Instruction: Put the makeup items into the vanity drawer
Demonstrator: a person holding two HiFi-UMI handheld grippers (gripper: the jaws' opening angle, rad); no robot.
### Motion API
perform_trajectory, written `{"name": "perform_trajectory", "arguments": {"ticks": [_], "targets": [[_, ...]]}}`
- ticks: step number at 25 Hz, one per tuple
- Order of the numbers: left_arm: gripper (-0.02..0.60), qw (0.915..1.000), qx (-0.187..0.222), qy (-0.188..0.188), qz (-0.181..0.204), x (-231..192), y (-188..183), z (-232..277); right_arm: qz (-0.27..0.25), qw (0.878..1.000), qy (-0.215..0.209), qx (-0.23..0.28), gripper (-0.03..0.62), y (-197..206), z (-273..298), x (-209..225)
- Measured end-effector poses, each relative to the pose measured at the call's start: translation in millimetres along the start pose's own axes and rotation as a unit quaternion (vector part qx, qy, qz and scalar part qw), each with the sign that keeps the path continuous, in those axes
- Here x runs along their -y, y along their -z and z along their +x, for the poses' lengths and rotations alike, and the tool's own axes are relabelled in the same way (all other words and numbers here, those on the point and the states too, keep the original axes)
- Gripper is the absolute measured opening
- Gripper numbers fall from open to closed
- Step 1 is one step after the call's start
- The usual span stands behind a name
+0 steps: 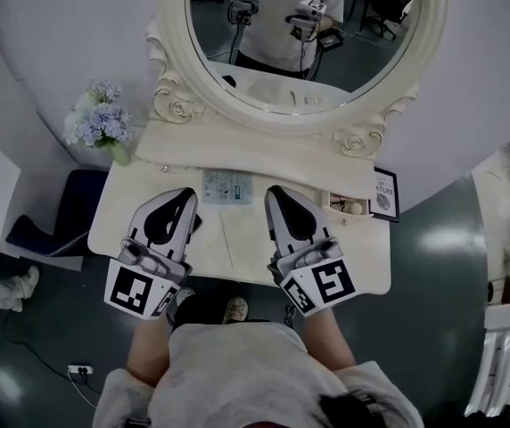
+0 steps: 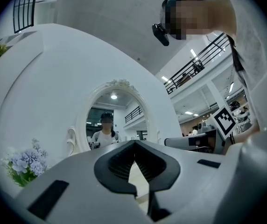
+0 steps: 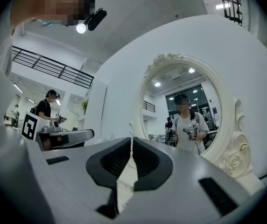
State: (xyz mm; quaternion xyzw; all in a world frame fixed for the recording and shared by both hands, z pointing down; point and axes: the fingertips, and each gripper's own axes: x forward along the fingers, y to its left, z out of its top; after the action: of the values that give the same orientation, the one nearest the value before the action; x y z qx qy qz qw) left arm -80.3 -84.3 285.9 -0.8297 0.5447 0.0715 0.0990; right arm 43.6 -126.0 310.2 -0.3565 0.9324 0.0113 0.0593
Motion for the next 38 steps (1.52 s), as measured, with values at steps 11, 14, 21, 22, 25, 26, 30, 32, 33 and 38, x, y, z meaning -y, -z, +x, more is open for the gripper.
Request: {"name": "perform_trajectory", "arguments": {"ticks": [11,14,21,22,25,26,30,32,33,38], "targets": [[0.014,0.9983,-0.028,0.051,-0.007,-28.2,18.5,13.2,0.002,0.999,0.032,-0.016,0.028,9.8,32.2,-3.8],[0.014,0.9978,-0.019,0.063,-0.008,-39.8,16.5,17.9,0.003,0.999,0.041,-0.022,0.028,13.9,43.6,-8.3],[0.014,0.9947,-0.017,0.1,-0.017,-65.2,21.1,22.5,0.013,0.996,0.072,-0.04,0.028,28.5,68.0,-16.3],[0.014,0.9943,-0.017,0.104,-0.018,-69.3,22.1,22.8,0.016,0.996,0.076,-0.043,0.028,31.1,71.8,-17.2],[0.014,0.9928,-0.021,0.116,-0.021,-81.2,27.5,21.7,0.02,0.995,0.085,-0.058,0.028,41.9,82.6,-21.5],[0.014,0.9921,-0.028,0.121,-0.021,-84.7,31.6,20.0,0.019,0.994,0.088,-0.065,0.028,46.5,85.9,-23.2],[0.014,0.9878,-0.062,0.141,-0.023,-96.5,51.2,13.4,0.024,0.99,0.097,-0.101,0.028,69.0,98.6,-29.7],[0.014,0.9876,-0.051,0.145,-0.029,-101.6,50.5,15.6,0.03,0.988,0.099,-0.119,0.028,82.5,104.1,-32.3],[0.014,0.9876,-0.044,0.147,-0.033,-103.8,49.8,16.8,0.032,0.986,0.1,-0.127,0.028,89.6,106.3,-33.5],[0.014,0.9816,-0.084,0.166,-0.042,-111.7,74.3,8.7,0.046,0.979,0.106,-0.17,0.028,125.2,109.0,-41.9]]}}
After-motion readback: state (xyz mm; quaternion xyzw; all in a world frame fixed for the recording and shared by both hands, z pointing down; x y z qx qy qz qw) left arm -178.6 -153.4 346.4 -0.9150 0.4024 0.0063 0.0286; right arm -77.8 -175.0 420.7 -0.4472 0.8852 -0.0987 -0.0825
